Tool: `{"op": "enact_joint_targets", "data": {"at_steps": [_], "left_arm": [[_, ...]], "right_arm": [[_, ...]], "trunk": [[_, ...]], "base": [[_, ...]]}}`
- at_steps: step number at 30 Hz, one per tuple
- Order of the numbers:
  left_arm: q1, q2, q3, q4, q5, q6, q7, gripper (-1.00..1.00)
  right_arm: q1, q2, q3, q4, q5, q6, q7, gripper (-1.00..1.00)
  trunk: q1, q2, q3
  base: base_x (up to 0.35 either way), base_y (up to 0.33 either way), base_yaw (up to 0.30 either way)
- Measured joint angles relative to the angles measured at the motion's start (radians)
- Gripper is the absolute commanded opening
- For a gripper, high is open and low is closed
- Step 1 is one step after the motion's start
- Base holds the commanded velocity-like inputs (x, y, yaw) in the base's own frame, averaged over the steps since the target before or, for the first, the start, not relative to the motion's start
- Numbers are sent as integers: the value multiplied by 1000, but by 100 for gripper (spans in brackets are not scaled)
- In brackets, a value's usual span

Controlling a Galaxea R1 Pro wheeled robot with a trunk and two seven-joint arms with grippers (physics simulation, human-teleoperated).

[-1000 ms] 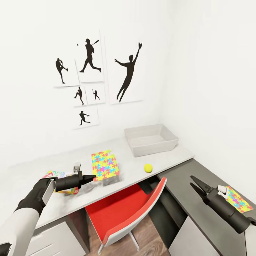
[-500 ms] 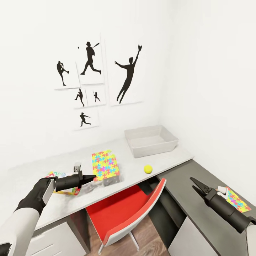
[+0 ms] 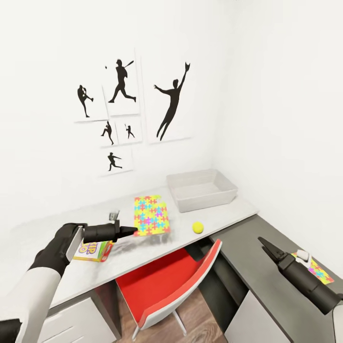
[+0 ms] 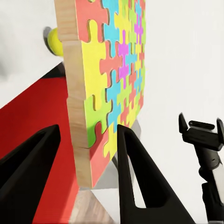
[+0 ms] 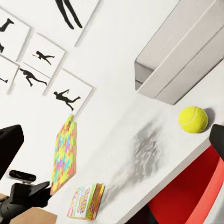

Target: Put all the toys in the child's room - the three board games (two on the bed and one on the table), the two jigsaw puzzles on the table, and the tennis ball on the table - inside the toy box on the table in the child's room.

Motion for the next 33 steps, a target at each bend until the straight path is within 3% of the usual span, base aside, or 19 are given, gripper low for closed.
{"op": "enact_joint_targets", "data": {"at_steps": [18,25,33], "left_arm": [[-1,-1,-16,-1,-2,0,-1,-100],[-1,0,-16,-1,-1,0,-1,-100],[-1,1,-16,-1,-1,0,-2,-100]], "right_arm": [[4,0,1,0,0,-4,5,100],[1,-2,-3,-3,2,-6,107,100],[-5,-19,3,-4,14,15,121,100]], "trunk": [[-69,126,57],[-96,175,79],[-127,232,104]], "base": [[0,0,0],[0,0,0],[0,0,0]]}}
